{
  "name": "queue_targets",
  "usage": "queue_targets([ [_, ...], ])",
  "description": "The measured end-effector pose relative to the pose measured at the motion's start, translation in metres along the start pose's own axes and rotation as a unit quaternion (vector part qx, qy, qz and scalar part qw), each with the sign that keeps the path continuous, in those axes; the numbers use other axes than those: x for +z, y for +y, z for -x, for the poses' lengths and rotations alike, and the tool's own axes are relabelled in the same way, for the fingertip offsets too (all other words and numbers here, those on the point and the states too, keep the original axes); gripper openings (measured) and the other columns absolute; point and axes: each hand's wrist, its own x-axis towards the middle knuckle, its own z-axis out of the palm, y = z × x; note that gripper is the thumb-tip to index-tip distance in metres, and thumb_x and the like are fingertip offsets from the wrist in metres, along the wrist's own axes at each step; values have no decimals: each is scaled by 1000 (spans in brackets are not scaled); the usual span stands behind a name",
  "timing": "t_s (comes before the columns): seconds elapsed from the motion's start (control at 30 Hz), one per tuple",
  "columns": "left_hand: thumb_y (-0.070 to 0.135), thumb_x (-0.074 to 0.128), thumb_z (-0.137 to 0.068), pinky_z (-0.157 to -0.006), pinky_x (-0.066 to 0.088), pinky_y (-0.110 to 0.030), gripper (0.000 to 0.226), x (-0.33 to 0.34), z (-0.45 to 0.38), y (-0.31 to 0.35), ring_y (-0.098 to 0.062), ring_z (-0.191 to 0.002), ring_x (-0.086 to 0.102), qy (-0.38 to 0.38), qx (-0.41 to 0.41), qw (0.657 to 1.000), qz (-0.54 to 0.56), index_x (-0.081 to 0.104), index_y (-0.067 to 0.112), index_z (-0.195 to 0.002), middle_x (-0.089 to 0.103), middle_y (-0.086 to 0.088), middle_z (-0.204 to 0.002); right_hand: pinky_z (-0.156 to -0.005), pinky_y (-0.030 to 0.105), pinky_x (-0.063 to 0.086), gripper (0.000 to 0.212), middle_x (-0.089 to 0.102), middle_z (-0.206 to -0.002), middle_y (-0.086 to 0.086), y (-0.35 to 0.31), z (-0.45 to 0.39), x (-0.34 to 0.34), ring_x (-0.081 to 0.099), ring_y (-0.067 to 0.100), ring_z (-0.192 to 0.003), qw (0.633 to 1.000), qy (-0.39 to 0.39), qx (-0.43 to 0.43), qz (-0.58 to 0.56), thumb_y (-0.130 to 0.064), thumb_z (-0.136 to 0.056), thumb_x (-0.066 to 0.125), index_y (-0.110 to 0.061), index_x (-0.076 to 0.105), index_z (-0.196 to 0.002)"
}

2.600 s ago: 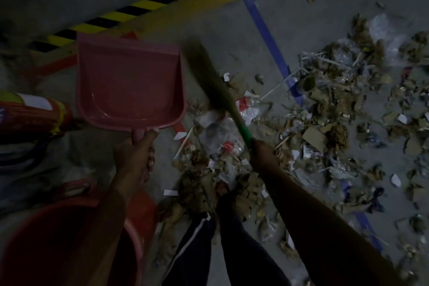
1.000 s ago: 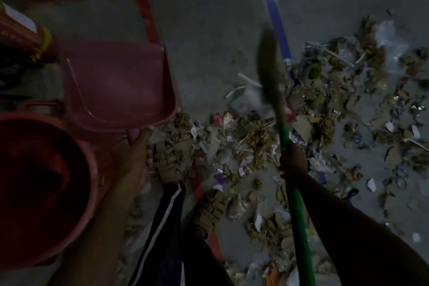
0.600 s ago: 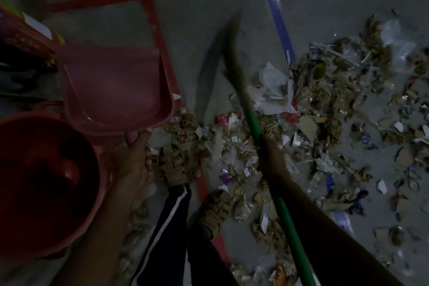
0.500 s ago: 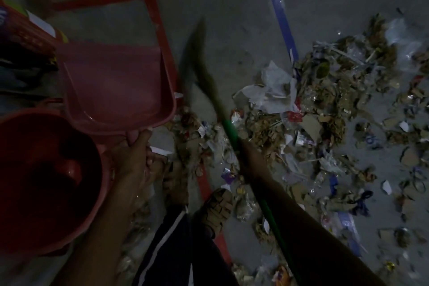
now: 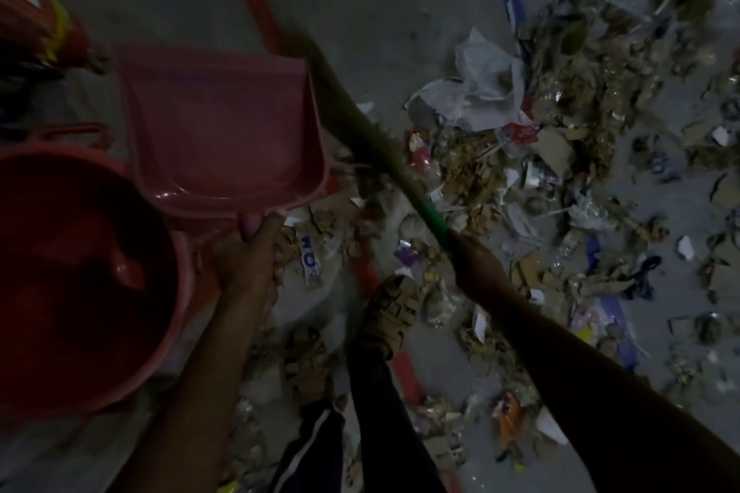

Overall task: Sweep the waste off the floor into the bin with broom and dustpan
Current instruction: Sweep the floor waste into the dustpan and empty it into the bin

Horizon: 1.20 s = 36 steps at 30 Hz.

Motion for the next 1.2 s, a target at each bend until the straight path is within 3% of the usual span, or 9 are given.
queue_targets([
  [0.13, 39, 79, -85, -35, 31, -18, 39, -8, 2, 1, -12, -31, 41, 28, 16, 999, -16, 58, 12, -66, 49, -2, -46, -64, 42, 56, 42, 59, -116, 11, 30, 1, -19, 62, 25, -82, 996, 57, 60, 28, -13, -99, 45, -21, 46, -140],
  [0.3, 39, 81, -83, -46, 36, -22, 36, -12, 5, 4, -15, -36, 42, 20, 30, 999, -23, 59, 15, -67, 49, 1, -44, -58, 32, 38, 40, 54, -112, 20, 58, 4, -37, 51, 28, -75, 980, 115, 158, 44, -10, -97, 44, -19, 43, -135],
  [0.5, 37, 77, -87, -39, 31, -17, 39, -2, 20, 6, -9, -31, 40, -12, 30, 999, -32, 54, 13, -65, 46, 6, -41, -66, 48, 56, 27, 47, -115, 18, 55, 16, -47, 56, 36, -84, 942, 174, 280, -62, -16, -96, 46, -17, 43, -123],
  [0.67, 38, 76, -88, -34, 28, -15, 41, 12, 26, 3, -10, -30, 40, -23, 36, 998, -47, 55, 7, -71, 48, -3, -49, -65, 55, 59, 53, 54, -117, 16, 45, 24, -18, 65, 37, -84, 945, 205, 202, -159, -49, -86, 31, -29, 34, -134],
  [0.8, 37, 78, -87, -37, 30, -17, 38, 23, 26, 2, -11, -31, 40, -42, 49, 997, -47, 58, 6, -76, 49, -3, -49, -75, 45, 52, 46, 51, -116, 16, 10, 37, 4, 57, 33, -92, 965, 183, 110, -154, -23, -102, 43, -13, 36, -147],
  [0.9, 36, 78, -86, -40, 31, -18, 34, 27, 21, 1, -12, -33, 41, -51, 43, 997, -33, 60, 9, -78, 49, -1, -49, -89, 39, 46, 47, 48, -131, 18, 0, 33, 24, 53, 34, -111, 981, 134, 54, -128, -21, -103, 46, -11, 38, -149],
  [1.0, 32, 78, -86, -43, 31, -19, 34, 27, 15, -3, -12, -34, 39, -46, 29, 998, -29, 56, 12, -71, 48, 0, -48, -85, 32, 39, 48, 49, -132, 21, -7, 27, 34, 53, 36, -114, 994, 63, 0, -93, -19, -103, 47, -10, 38, -149],
  [1.1, 28, 76, -88, -41, 30, -19, 33, 22, 10, -9, -11, -34, 38, -55, 40, 997, -19, 55, 11, -70, 46, 1, -47, -81, 35, 45, 49, 48, -130, 21, 1, 26, 31, 57, 37, -107, 998, 26, 13, -47, -22, -103, 46, -16, 35, -151],
  [1.2, 28, 76, -89, -37, 29, -18, 30, 11, 4, -11, -9, -33, 38, -61, 62, 996, -36, 57, 10, -74, 47, -1, -49, -76, 38, 50, 48, 48, -128, 19, 25, 27, 15, 58, 32, -98, 995, 59, 76, -28, -18, -102, 46, -18, 36, -149],
])
